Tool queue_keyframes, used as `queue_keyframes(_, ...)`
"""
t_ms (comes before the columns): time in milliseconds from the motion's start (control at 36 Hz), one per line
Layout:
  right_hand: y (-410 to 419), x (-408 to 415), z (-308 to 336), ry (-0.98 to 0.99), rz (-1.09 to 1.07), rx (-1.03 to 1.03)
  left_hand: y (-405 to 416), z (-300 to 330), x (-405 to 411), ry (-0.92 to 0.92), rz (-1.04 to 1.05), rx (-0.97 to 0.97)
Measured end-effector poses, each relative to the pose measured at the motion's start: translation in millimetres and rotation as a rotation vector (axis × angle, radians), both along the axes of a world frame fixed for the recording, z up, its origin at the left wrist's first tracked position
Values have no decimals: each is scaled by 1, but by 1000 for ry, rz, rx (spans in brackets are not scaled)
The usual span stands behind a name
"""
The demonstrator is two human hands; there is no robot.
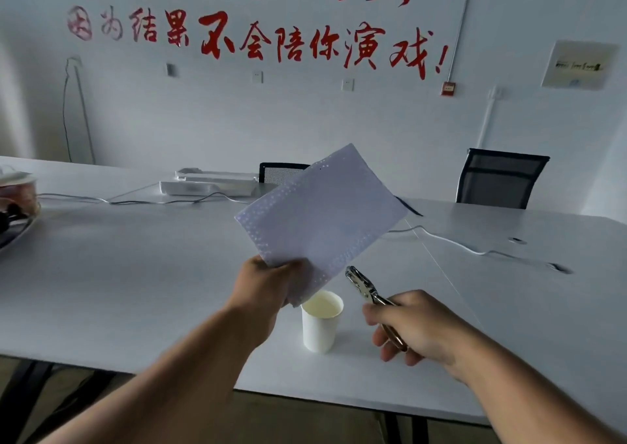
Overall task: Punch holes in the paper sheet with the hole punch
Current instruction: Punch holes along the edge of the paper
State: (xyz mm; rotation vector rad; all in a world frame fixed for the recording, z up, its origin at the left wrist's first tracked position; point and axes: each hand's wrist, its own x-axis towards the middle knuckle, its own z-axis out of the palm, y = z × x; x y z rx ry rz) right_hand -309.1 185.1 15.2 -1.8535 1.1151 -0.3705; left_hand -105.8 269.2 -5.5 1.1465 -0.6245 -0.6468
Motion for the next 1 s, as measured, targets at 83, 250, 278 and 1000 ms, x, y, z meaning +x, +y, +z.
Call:
queue_keyframes(83, -9, 7, -6, 8, -16, -28, -8, -7, 5, 24, 8, 5)
queue_keyframes(250, -21, 18, -17, 36, -22, -88, -20, -19, 9, 1, 6, 26)
queue_keyframes(278, -23, 20, -19, 35, -18, -90, -22, -22, 9, -2, 5, 30)
queue_keyframes(1000, -35, 48, -39, 36, -8, -192, -37, -35, 15, -5, -14, 50)
